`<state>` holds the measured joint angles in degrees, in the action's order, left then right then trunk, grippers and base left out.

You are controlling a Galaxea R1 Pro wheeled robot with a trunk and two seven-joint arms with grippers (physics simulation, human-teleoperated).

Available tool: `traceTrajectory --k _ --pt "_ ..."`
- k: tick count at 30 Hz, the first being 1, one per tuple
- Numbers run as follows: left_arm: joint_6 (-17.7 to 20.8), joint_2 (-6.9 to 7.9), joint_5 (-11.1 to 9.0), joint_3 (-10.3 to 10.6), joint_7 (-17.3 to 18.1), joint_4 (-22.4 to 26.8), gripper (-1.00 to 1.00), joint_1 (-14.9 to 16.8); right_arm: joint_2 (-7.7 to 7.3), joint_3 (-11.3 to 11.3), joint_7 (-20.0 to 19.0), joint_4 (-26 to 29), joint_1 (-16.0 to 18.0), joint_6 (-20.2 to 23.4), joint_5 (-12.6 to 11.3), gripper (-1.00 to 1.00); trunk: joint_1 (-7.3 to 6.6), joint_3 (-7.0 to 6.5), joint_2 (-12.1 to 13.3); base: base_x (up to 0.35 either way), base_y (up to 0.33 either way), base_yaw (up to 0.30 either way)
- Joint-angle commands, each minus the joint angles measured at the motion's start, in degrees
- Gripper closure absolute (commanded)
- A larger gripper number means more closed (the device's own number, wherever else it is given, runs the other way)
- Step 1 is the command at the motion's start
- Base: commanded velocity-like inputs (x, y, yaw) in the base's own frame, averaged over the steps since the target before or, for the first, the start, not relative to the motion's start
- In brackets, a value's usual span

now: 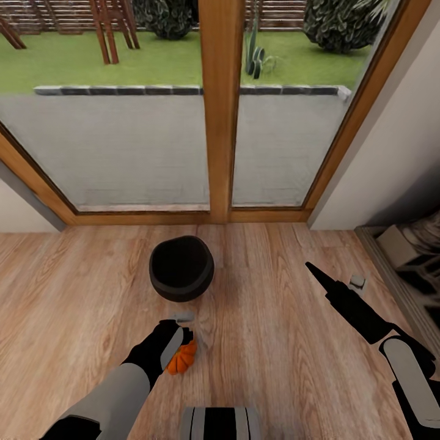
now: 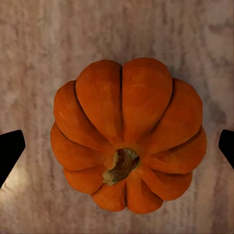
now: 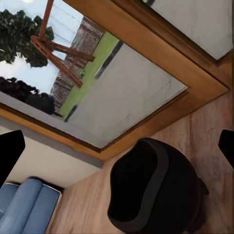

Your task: Place each of the two pumpkins and all three candles from the living room inside a cabinet in the living room (use any cabinet), then make sure every cabinet is closed, and position the cauldron so it is next to a table in the living room.

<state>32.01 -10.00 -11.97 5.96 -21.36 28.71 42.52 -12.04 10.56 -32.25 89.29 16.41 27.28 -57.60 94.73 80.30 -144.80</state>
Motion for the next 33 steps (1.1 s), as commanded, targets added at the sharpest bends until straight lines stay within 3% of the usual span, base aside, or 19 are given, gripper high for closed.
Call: traceTrajectory --k 1,19,33 --pt "0.16 0.0 -0.6 0.19 -0.52 0.08 -1.0 0.02 0.0 0.07 -0.01 0.01 0.02 0.49 -0.49 -1.0 0.01 0.27 -0.03 0.0 0.0 0.0" --pt "0.17 0.0 -0.66 0.11 -0.51 2.1 -1.0 0.02 0.0 0.07 -0.01 -0.05 0.02 0.43 -0.41 -1.0 0.04 0.49 -0.04 0.001 0.0 0.0" --pt "0.25 0.0 -0.68 0.1 -0.51 2.17 -1.0 0.02 0.02 0.07 -0.01 -0.33 0.02 0.41 -0.38 -1.0 0.04 0.49 -0.04 0.105 0.0 0.0"
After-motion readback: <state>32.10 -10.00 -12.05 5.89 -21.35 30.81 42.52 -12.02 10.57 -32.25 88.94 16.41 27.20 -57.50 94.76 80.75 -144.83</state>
